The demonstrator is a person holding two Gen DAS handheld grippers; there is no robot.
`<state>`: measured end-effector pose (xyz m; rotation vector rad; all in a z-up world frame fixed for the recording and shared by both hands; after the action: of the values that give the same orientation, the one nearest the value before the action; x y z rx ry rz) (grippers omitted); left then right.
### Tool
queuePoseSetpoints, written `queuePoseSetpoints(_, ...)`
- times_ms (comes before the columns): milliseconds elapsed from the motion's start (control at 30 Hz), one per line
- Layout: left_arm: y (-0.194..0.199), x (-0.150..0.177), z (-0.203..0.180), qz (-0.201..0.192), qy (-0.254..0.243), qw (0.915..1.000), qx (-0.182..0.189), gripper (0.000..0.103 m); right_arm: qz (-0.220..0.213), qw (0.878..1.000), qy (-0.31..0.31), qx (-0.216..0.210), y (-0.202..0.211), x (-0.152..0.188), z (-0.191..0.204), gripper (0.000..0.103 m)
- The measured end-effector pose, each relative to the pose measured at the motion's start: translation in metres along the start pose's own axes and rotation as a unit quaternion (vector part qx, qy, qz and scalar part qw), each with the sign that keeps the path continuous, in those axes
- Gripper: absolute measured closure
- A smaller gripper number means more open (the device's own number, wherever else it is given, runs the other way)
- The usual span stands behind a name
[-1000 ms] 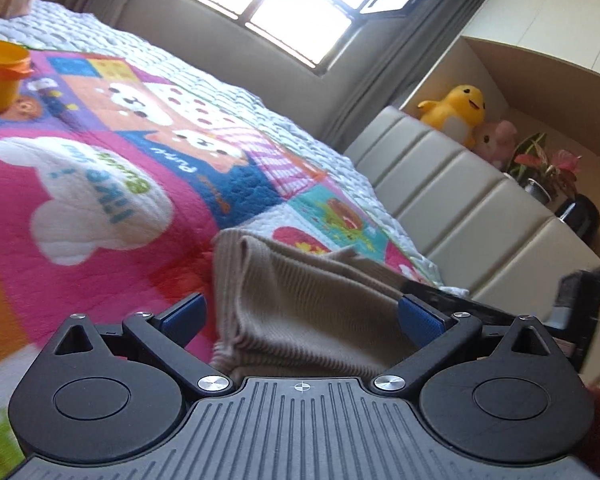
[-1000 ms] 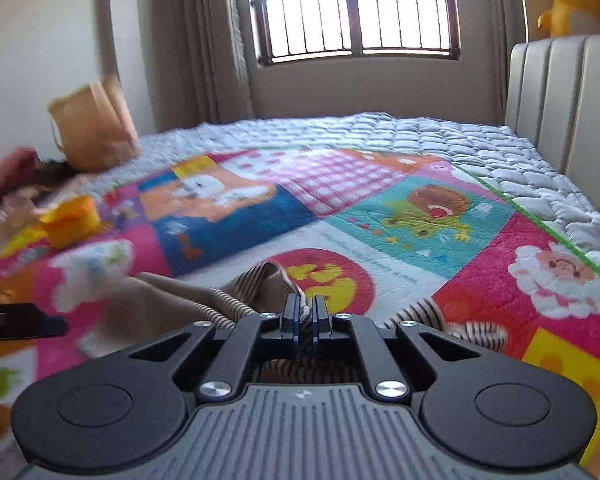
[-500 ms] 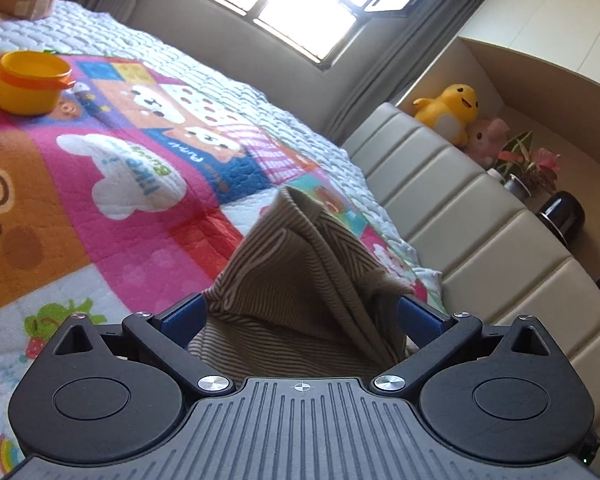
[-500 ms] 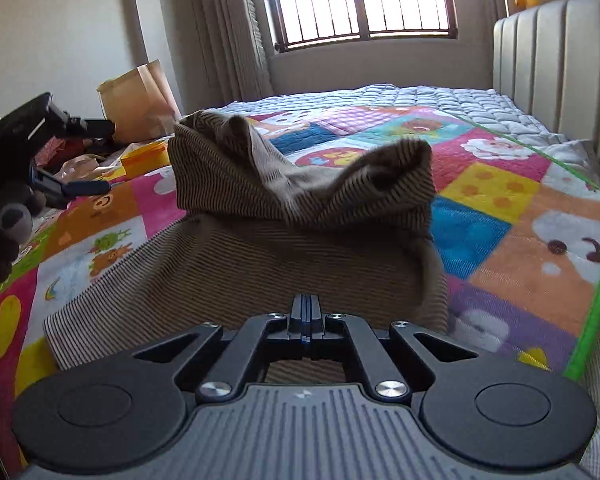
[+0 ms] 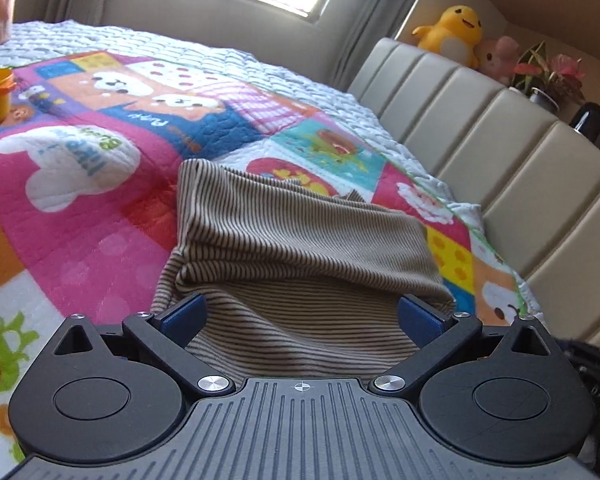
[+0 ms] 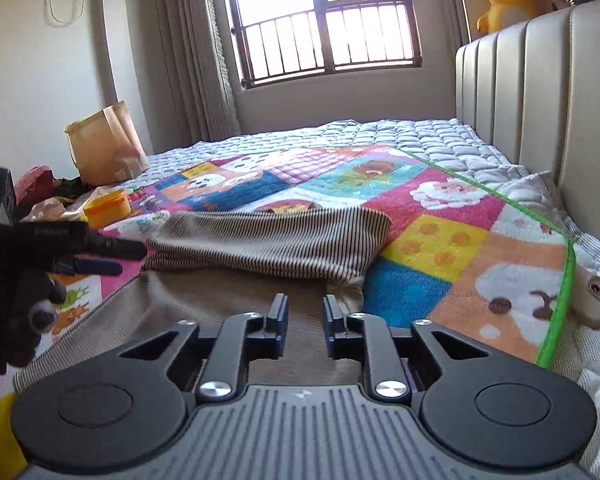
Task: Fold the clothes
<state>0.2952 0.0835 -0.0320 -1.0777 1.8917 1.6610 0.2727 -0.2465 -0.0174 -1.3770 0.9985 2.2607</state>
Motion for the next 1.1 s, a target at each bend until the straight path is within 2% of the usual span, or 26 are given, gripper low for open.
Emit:
queuePoseSetpoints(67,-0.009,-0.013,0.004,-0.012,-0.002,0.9999,-0.007,0.0,-0.01,1.0,-0.002,-0.003,-0.017,-0.02,-0.007,0.073)
queuePoseSetpoints(167,-0.027,-0.033,0.009,-0.014,-0.007,0.9998,-0.01,0.0,0.009,1.0,-0.014,0.0,-0.055,-0.046,-0.024,0.06)
queuePoseSetpoints(300,-0.065,-0.058,0.022,0.016,-0.015,0.9997,0.005,0.0,0.032,0.995,-0.09,0.019,-0.1,-0.057,-0.074,0.057)
queuePoseSetpoints(367,-0.089,-0.068,0.036,0.048,-0.003,0.9988,0.012,0.0,0.04,0.99,-0.134,0.025,-0.118,-0.058,-0.1,0.057)
queuePoseSetpoints(467,-0.121,-0.075,0.05,0.101,0.015,0.9936,0.048,0.0,0.055,0.978,-0.2,-0.006,-0.137,-0.053,-0.131,0.057)
queuePoseSetpoints(500,-0.128,-0.076,0.051,0.105,0.015,0.9926,0.058,0.0,0.062,0.974,-0.219,-0.024,-0.145,-0.052,-0.14,0.057)
queuePoseSetpoints(567,-0.14,-0.082,0.048,0.103,0.012,0.9919,0.074,0.0,0.071,0.973,-0.216,-0.043,-0.161,-0.054,-0.143,0.055)
queuePoseSetpoints(667,-0.149,-0.085,0.041,0.089,0.009,0.9932,0.074,0.001,0.081,0.972,-0.21,-0.061,-0.183,-0.059,-0.144,0.053)
queuePoseSetpoints(700,-0.151,-0.085,0.039,0.084,0.008,0.9938,0.073,0.004,0.081,0.974,-0.202,-0.061,-0.188,-0.061,-0.142,0.059)
queuePoseSetpoints(733,-0.151,-0.085,0.037,0.078,0.002,0.9947,0.066,0.023,0.079,0.977,-0.189,-0.058,-0.19,-0.063,-0.138,0.063)
queuePoseSetpoints(767,-0.149,-0.083,0.035,0.072,-0.009,0.9959,0.055,0.036,0.077,0.98,-0.176,-0.054,-0.192,-0.066,-0.135,0.07)
queuePoseSetpoints(833,-0.14,-0.08,0.037,0.065,-0.013,0.9963,0.054,0.067,0.065,0.985,-0.15,-0.051,-0.187,-0.068,-0.124,0.075)
queuePoseSetpoints(933,-0.113,-0.072,0.043,0.057,-0.005,0.9957,0.072,0.072,0.035,0.993,-0.098,-0.06,-0.159,-0.069,-0.095,0.078)
queuePoseSetpoints(1100,-0.039,-0.046,0.043,0.027,-0.011,0.9951,0.095,0.073,0.013,0.998,0.004,-0.06,-0.095,-0.064,-0.035,0.078)
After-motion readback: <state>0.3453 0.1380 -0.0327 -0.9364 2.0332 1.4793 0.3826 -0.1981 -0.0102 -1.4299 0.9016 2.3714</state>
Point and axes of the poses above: each gripper's, at about its wrist camera, not at the fingertips, and y roughly against the way its jaws point, z to its left, x to its underside, the point moved 3 cm from there along -y, roughly the way its jaws point, and after that the axes turned 15 degrees about -x, right-handed, at the moved point
